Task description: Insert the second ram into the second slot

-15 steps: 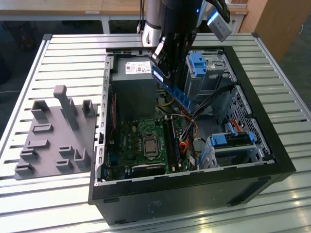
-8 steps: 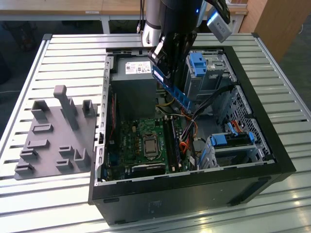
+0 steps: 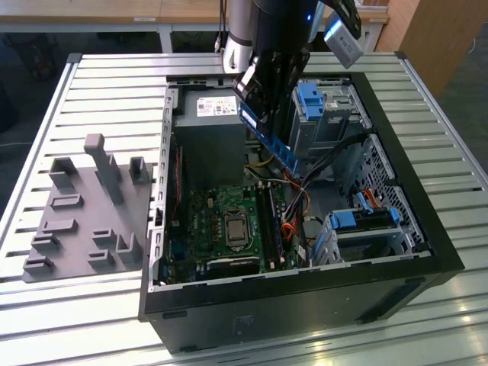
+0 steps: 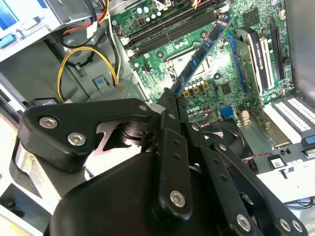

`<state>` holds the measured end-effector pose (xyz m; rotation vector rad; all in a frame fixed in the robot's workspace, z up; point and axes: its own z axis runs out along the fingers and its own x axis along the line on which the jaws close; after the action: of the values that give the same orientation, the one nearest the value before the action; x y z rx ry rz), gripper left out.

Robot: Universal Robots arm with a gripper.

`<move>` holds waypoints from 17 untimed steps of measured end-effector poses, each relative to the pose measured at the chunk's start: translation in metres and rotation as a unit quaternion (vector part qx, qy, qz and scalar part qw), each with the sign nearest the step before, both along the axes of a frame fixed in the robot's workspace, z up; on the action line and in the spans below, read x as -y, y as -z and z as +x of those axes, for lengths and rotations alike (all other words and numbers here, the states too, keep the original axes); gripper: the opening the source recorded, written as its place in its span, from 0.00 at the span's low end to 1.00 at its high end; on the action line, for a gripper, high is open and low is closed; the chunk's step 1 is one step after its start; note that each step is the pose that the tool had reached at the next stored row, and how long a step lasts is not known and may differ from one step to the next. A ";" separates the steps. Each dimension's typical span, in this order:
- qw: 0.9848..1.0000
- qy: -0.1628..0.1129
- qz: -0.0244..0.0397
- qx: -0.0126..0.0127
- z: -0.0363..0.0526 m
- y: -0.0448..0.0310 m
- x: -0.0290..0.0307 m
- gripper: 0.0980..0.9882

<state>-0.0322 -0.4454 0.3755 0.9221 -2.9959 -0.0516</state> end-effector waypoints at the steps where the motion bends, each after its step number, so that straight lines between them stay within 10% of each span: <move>1: 1.000 0.002 0.000 0.000 0.0000 0.0000 0.0000 0.04; 17: 1.000 0.029 0.000 0.000 0.0000 0.0000 0.0000 0.04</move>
<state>-0.0322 -0.4454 0.3755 0.8357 -3.0222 -0.0519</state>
